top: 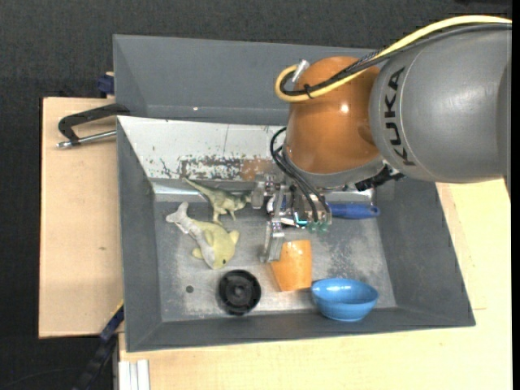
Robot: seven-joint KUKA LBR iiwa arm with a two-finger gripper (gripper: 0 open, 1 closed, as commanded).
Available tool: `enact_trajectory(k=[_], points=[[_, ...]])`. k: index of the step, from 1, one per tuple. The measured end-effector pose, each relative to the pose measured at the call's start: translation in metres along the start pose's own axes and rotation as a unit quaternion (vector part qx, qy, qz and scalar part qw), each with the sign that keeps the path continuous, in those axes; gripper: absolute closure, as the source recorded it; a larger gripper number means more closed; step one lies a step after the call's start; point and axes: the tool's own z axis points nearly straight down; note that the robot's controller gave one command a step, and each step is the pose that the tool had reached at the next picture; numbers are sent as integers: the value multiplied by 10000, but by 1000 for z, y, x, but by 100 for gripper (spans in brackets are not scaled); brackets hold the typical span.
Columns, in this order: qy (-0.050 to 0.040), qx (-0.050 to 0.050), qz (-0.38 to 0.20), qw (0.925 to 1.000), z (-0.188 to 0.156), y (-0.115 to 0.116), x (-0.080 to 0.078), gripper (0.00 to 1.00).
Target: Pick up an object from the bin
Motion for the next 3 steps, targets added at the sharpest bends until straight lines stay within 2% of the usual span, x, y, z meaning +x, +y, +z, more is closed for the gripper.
enact_trajectory(k=[1, 2, 3], points=[[-42, -6, -996, 9950, 110, 71, -8, 0], [-29, 2, -1160, 9932, 78, 60, 50, 0], [-72, 6, -1415, 9899, 79, 33, 9, 0]])
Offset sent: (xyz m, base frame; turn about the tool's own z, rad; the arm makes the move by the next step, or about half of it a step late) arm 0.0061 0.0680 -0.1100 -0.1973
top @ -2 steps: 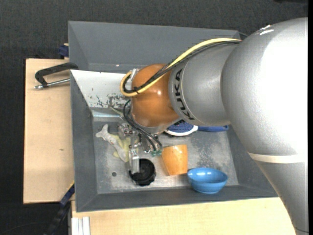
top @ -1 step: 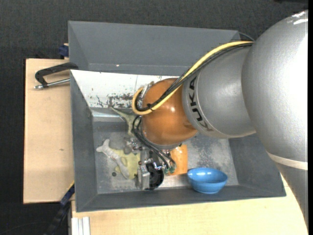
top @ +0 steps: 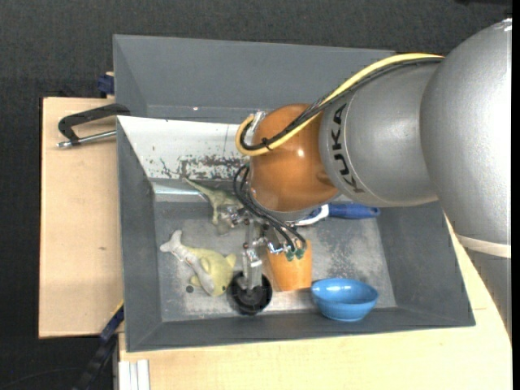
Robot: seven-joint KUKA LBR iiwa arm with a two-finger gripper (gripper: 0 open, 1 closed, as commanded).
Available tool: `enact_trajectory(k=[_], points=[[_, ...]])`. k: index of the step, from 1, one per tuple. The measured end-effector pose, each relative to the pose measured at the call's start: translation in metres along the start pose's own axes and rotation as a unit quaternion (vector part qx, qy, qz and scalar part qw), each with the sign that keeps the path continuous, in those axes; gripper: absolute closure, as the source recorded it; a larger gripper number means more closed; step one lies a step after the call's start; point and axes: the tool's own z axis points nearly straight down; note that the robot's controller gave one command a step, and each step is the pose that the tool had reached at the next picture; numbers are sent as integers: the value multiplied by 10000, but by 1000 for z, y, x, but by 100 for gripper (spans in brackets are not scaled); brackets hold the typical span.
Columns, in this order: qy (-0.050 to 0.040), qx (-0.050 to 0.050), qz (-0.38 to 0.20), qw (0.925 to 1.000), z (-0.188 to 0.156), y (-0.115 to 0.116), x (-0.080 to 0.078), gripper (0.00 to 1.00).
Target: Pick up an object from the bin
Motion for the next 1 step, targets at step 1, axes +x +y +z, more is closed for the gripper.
enact_trajectory(k=[1], points=[[41, -23, -795, 9968, 31, 67, 24, 0]])
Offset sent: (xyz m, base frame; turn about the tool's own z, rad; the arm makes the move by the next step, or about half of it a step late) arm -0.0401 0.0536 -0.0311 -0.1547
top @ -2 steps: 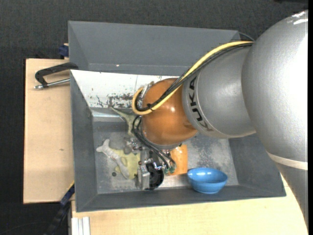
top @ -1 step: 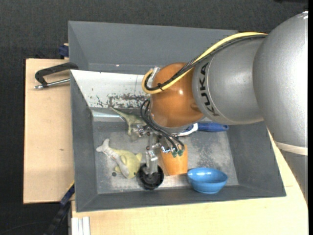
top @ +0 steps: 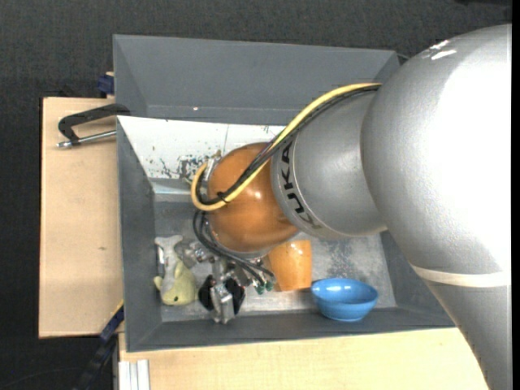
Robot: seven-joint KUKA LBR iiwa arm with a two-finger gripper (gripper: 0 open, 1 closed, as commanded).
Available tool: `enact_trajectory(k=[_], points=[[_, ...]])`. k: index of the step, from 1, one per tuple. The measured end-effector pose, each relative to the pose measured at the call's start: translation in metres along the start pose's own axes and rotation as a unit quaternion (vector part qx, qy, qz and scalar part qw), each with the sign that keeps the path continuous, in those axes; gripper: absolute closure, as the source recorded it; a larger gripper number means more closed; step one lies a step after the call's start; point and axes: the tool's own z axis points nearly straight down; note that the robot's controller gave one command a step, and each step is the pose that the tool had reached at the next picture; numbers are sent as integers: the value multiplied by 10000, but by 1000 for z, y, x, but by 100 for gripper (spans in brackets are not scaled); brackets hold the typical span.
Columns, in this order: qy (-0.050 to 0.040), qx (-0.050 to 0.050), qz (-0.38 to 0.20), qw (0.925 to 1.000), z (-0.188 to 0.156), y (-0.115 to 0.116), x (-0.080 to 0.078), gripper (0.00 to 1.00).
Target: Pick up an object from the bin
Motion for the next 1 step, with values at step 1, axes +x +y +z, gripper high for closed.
enact_trajectory(k=[1], points=[[-28, 11, 2126, 9771, -1, -28, -5, 0]])
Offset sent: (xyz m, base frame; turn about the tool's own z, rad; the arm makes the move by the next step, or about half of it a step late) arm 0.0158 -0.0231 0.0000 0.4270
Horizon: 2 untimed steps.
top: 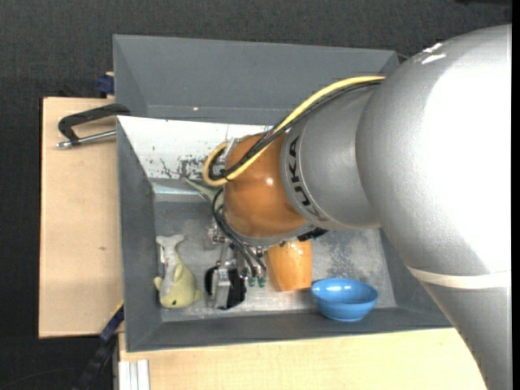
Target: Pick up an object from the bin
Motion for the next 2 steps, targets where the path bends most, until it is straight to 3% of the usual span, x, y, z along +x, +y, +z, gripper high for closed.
enact_trajectory(k=[1, 2], points=[[6, -1, -7, 10000, 0, 0, 0, 100], [-11, -7, -8, 10000, -22, 1, -1, 100]])
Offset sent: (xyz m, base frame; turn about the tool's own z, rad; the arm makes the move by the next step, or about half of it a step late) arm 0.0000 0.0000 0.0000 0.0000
